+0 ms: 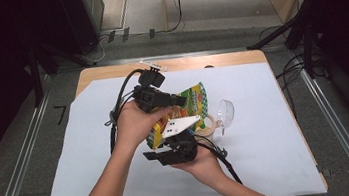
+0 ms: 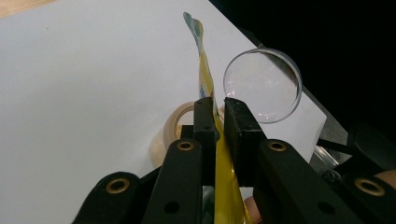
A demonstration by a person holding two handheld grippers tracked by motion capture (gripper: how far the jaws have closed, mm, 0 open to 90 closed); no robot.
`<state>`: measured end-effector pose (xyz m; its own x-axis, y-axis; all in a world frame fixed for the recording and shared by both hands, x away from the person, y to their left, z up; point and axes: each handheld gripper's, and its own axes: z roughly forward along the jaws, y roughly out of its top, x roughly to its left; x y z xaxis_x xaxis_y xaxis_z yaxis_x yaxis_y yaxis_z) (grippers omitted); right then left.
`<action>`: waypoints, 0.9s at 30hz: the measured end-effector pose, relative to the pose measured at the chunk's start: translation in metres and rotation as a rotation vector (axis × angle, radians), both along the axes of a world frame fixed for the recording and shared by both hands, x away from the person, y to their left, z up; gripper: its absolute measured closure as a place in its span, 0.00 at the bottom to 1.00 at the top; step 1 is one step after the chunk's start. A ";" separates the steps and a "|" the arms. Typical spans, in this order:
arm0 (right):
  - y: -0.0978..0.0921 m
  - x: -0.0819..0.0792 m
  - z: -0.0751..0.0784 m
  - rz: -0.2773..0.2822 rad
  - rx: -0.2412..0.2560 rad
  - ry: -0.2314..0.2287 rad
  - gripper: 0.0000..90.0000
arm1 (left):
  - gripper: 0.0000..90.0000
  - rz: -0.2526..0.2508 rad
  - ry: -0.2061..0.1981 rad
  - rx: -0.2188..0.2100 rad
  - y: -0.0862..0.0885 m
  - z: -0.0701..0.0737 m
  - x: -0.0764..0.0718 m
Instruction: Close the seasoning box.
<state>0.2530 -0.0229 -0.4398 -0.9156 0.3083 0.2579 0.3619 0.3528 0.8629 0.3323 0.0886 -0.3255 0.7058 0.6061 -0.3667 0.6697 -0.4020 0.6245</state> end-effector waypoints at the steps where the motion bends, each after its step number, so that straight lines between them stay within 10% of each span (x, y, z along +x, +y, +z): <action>1: 0.000 0.000 -0.001 0.002 -0.002 0.001 0.68 | 0.93 -0.002 -0.002 0.000 0.001 0.000 -0.001; 27: 0.006 -0.003 -0.025 0.005 -0.048 -0.003 0.53 | 0.96 -0.048 -0.020 -0.060 0.028 -0.011 -0.016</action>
